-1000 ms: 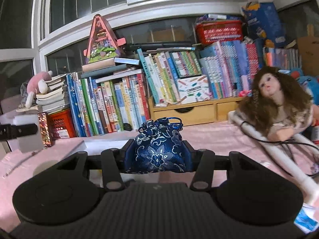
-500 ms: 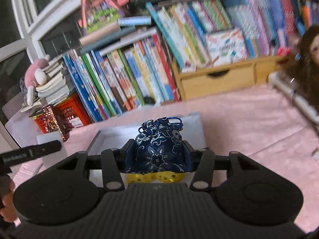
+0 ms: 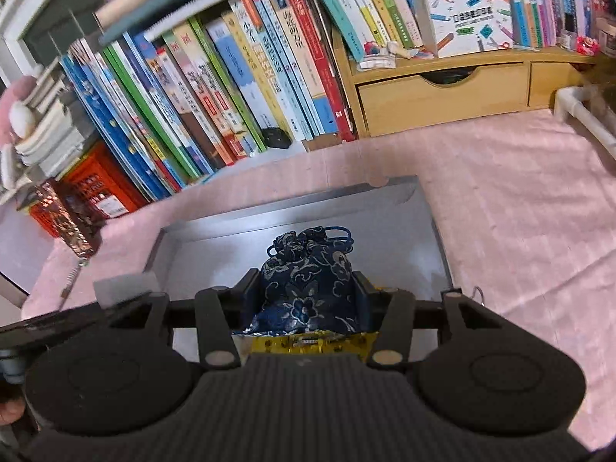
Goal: Organize books
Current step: 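Carry the foam block with the left tool into the tray while the right tool drops the pouch there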
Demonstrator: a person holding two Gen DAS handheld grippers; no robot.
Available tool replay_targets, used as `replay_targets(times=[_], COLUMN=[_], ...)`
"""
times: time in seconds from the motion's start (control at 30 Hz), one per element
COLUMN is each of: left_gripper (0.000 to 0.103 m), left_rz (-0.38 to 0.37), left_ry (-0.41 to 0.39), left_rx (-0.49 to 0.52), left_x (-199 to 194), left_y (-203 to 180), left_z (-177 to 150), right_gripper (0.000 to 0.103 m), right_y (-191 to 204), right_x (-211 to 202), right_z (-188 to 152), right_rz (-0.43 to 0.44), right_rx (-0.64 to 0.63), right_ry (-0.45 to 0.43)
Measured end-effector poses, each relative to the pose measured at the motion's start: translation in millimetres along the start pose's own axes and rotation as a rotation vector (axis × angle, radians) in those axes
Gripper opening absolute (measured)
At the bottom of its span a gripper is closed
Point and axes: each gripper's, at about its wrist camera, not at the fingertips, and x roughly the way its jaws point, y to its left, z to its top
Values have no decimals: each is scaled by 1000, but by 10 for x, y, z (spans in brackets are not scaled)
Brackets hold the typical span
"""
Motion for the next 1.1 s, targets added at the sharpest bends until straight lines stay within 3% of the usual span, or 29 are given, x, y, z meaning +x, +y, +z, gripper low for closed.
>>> replay_targets(times=[0.23, 0.5, 0.93, 1.1], left_gripper=[54, 54, 63, 65], left_rz=[-20, -42, -70, -82], left_ry=[87, 169, 216, 218], left_rx=[-27, -52, -21, -31], left_x=[169, 325, 331, 305], left_y=[52, 72, 12, 27], left_z=[87, 28, 8, 2], right_gripper=[54, 56, 59, 68], right_y=[-43, -23, -1, 4], right_x=[283, 449, 458, 445], right_z=[69, 51, 4, -32], right_rz=[-54, -127, -150, -150], right_rx=[36, 16, -3, -10], right_ry=[37, 146, 216, 231])
